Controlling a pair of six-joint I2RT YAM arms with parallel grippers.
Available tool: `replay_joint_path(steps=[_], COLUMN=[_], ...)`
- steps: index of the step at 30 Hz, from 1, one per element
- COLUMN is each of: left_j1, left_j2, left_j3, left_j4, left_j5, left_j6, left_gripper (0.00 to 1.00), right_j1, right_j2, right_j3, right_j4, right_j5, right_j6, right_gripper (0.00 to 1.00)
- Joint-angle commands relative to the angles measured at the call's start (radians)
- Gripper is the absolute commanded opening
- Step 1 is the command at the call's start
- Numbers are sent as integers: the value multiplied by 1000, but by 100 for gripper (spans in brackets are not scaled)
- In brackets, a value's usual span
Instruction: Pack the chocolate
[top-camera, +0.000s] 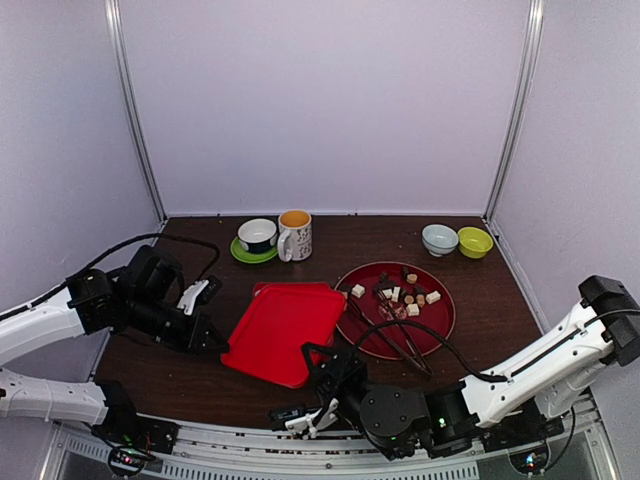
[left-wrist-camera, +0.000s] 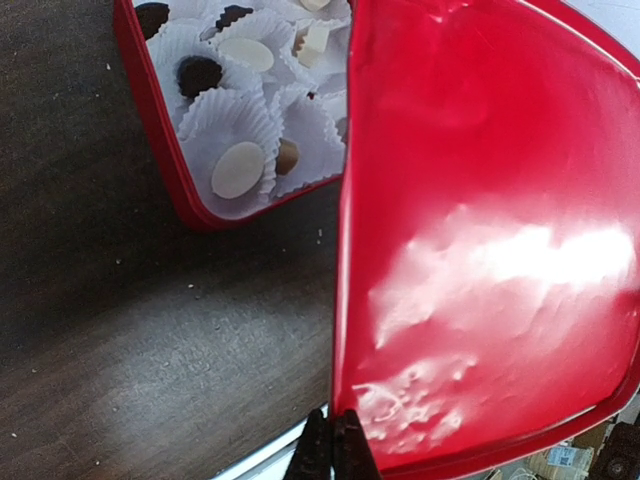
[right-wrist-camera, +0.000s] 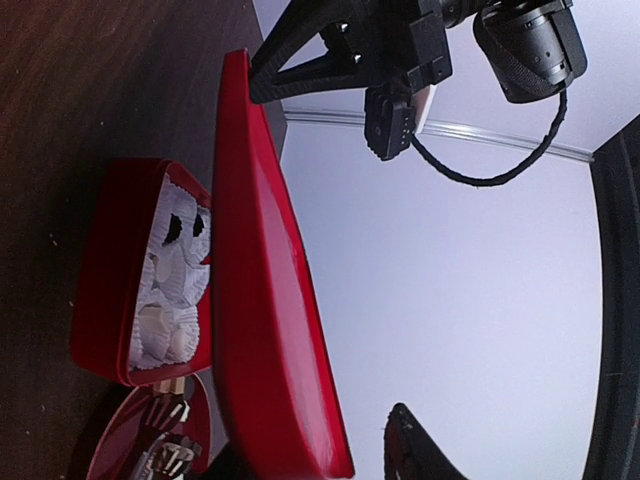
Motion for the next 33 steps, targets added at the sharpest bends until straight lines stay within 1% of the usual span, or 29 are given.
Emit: replay_joint_path(steps=[1, 3, 6, 12, 14, 15, 17, 21, 23, 25, 27, 29, 31, 33], left_j1=[-7, -7, -7, -7, -7, -7, -7, -7, -7, -7, -7, -7, -7, -7], left_j2=[-14, -13, -9, -13, -18, -23, -37, -93, -149, -209, -281, -352, -406, -448], left_j3=[38, 38, 39, 45, 49, 54, 60, 94, 113, 136, 149, 163, 183, 191], left_j4=[67, 67, 67, 69, 71, 72, 83, 97, 98, 98, 99, 95, 92, 104], left_j5=[21, 21, 18, 13, 12, 11, 15, -6, -38, -77, -129, -179, -207, -209], left_j6=[21, 21, 26, 30, 30, 28, 23, 13, 15, 33, 54, 74, 101, 132], left_gripper=[0, 0, 0, 0, 8, 16, 26, 61, 75, 81, 88, 92, 94, 95], right_j1=[2, 2, 2, 2, 1, 1, 0, 0, -2, -3, -11, -27, -52, -84], right_j2=[-14, -17, -17, -18, -20, -20, -24, -41, -63, -95, -133, -172, -207, -239], right_j3=[24, 27, 33, 37, 38, 39, 40, 49, 60, 83, 120, 162, 199, 229], right_j4=[-78, -86, -103, -118, -127, -131, -142, -169, -203, -265, -367, -508, -604, -664], right_j5=[-17, -19, -27, -35, -37, -38, -41, -40, -46, -66, -107, -175, -233, -282], right_j6=[59, 66, 78, 86, 91, 96, 107, 134, 167, 228, 319, 430, 541, 661], right_gripper=[31, 22, 13, 3, 0, 0, 0, 0, 0, 0, 0, 0, 0, 0])
